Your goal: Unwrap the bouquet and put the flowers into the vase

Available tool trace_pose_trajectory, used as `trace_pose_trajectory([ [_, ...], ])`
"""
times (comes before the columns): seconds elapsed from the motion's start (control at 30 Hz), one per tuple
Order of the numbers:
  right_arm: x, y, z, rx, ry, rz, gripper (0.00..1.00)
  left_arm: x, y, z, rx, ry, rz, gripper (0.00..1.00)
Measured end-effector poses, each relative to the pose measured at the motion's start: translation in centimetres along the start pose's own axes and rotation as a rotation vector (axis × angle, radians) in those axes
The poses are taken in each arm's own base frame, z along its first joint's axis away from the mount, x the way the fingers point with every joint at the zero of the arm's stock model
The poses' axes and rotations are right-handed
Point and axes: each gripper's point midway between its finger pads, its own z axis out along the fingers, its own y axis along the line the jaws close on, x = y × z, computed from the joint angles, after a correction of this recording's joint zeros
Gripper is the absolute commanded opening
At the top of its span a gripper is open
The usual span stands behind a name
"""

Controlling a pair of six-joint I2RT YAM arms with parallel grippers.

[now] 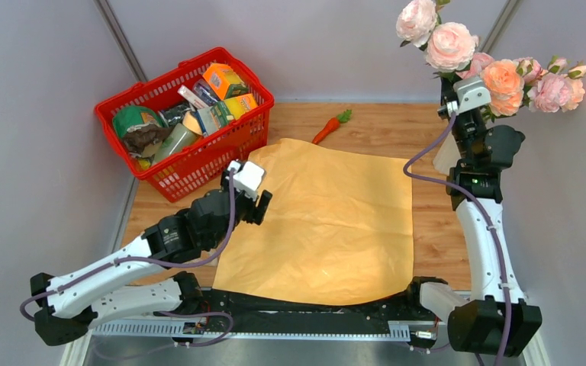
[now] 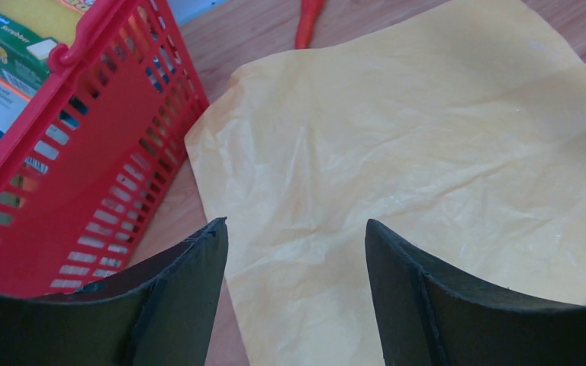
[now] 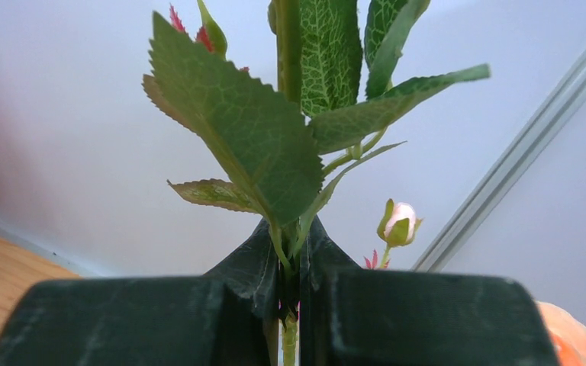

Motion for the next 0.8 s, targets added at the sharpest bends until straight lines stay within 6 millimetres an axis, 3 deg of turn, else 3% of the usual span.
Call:
trace_pose_trajectory([
  [0.13, 0.4, 0.6, 0.3, -0.052, -0.007, -0.028, 0.00, 2.1, 1.1, -0.4, -0.039, 0.016, 0.033, 0.74],
  [0.27, 0.9, 0.3, 0.9, -0.073, -0.007, -0.064, 0.00, 2.8, 1.4, -0.1, -0.065, 0.037, 0.060, 0.74],
  [0.6, 2.3, -2.5, 0.9, -0.044, -0.009, -0.143, 0.00, 3.3, 1.2, 0.3, -0.067, 0.058, 0.079, 0.73],
  [0.8, 3.7, -2.8, 1.3, -0.047, -0.018, -0.142, 0.00, 3.3, 1.3, 0.4, -0.070, 0.059, 0.080, 0.73],
])
